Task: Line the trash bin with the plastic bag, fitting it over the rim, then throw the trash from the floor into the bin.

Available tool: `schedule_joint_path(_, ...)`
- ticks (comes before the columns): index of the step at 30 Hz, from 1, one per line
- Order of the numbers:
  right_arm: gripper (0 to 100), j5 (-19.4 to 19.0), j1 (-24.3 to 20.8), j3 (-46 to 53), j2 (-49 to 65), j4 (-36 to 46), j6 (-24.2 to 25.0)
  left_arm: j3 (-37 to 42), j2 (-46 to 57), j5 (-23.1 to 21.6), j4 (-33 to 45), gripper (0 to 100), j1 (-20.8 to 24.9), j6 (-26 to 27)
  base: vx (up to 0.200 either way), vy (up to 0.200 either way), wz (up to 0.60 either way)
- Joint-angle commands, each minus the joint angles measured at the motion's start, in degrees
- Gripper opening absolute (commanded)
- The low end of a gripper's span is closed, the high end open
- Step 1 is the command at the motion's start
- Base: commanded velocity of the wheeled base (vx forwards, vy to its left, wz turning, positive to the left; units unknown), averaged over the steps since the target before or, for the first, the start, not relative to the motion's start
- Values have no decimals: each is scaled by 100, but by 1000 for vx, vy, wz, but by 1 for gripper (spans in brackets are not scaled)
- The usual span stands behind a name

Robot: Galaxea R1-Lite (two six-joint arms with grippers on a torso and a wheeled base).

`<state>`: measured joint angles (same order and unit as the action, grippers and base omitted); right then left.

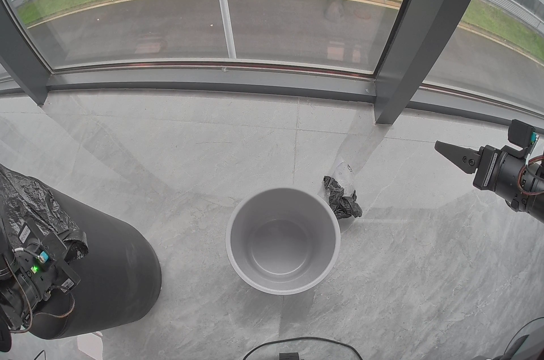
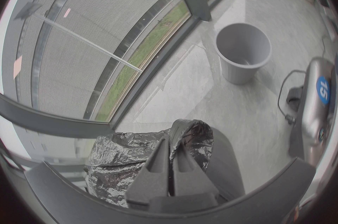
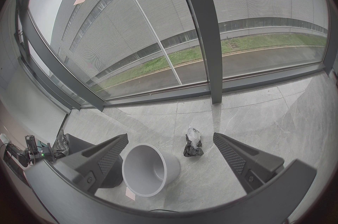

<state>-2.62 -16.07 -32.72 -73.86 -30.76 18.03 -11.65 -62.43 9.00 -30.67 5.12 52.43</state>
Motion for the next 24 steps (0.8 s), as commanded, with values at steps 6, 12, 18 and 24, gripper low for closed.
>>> schedule_joint_path(6, 100, -2, -177, 187, -128, -27, -63, -970, -841, -170, -273, 0, 446, -2519, 0, 0, 0)
schedule_joint_path(12, 100, 42, -801, 653, -181, -756, -203, -2535, -1834, -30, -1327, 0, 1501, -5981, 0, 0, 0)
schedule_joint_path(18, 100, 412, -1373, 996, -190, -994, -757, -2851, -1905, 304, -1345, 0, 2248, -8223, 0, 0, 0)
schedule_joint_path(24, 100, 482, -1759, 1075, -304, -1222, -783, -3097, -1922, 76, -1222, 0, 2766, -8943, 0, 0, 0)
